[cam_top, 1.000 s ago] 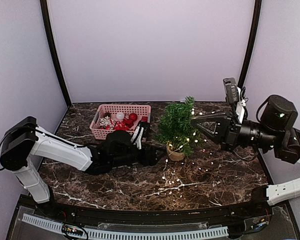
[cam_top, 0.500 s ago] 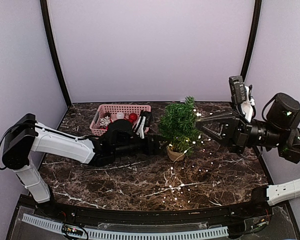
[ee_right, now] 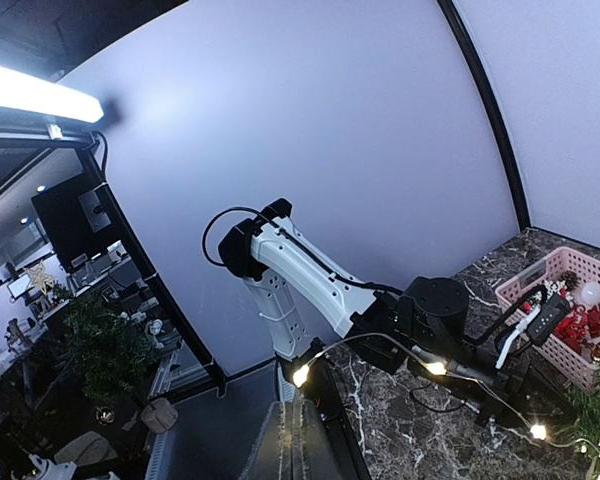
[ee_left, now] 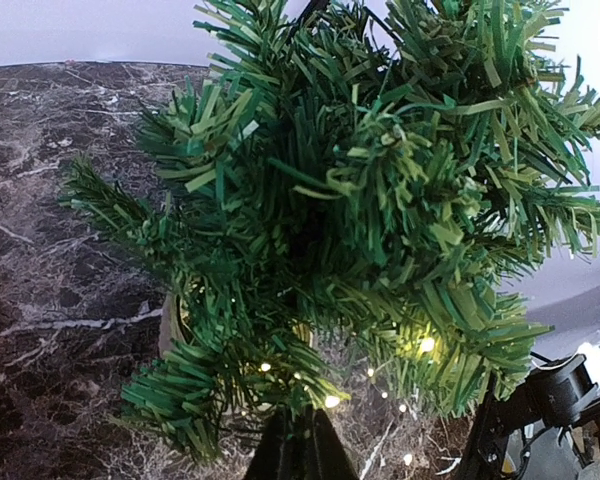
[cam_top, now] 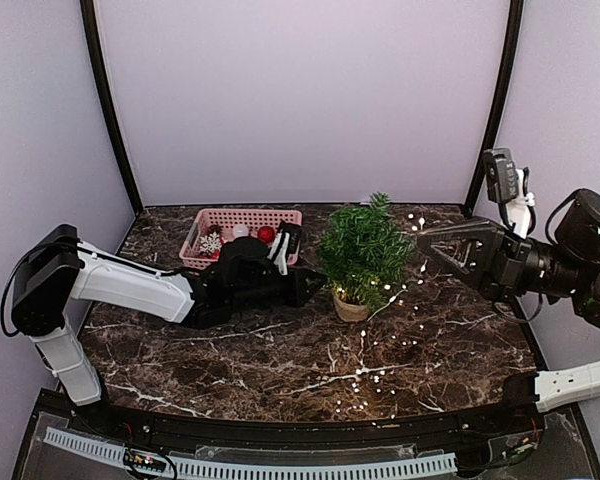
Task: Decorate the small christmas tree
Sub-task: Wrap the side of the string light in the gap of the branches.
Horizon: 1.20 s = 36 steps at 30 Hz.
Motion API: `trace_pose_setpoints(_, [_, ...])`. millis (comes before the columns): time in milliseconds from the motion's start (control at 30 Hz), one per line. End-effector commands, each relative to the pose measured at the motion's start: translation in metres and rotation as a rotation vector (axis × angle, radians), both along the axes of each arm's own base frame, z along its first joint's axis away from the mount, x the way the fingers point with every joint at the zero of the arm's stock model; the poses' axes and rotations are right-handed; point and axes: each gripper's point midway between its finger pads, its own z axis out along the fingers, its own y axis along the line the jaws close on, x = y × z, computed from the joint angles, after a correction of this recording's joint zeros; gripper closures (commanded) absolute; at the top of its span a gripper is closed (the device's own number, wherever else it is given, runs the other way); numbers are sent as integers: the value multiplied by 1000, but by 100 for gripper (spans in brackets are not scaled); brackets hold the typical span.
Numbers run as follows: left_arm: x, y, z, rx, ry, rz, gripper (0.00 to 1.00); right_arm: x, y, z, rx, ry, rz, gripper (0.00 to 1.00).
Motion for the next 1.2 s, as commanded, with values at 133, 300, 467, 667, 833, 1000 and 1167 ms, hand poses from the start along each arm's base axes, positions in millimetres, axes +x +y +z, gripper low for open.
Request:
trace_pose_setpoints(133, [16,7,17,-30,-23,24,95,9,-5,-39,-77,162,-51,100])
trace_pose_setpoints(300, [21,9,15,-23,-22,22,95,11,-9,-53,-107,216,-67,100])
trace_pose_setpoints(467, [27,12,14,-12,-30,29,95,21,-18,-68,-154,249,-143,100])
trace_pose_setpoints(667, [37,17,16,-19,-53,10,96,47,-28,-96,-245,298,-319,100])
trace_pose_setpoints(833, [44,18,14,-19,-81,-27,95,65,-26,-90,-224,260,-413,100])
trace_pose_setpoints(1000, [45,12,16,6,-129,-67,93,73,-15,-63,-157,181,-426,100])
trace_pose_setpoints(1167, [48,17,17,45,-157,-50,61,74,-23,-33,-71,123,-444,100])
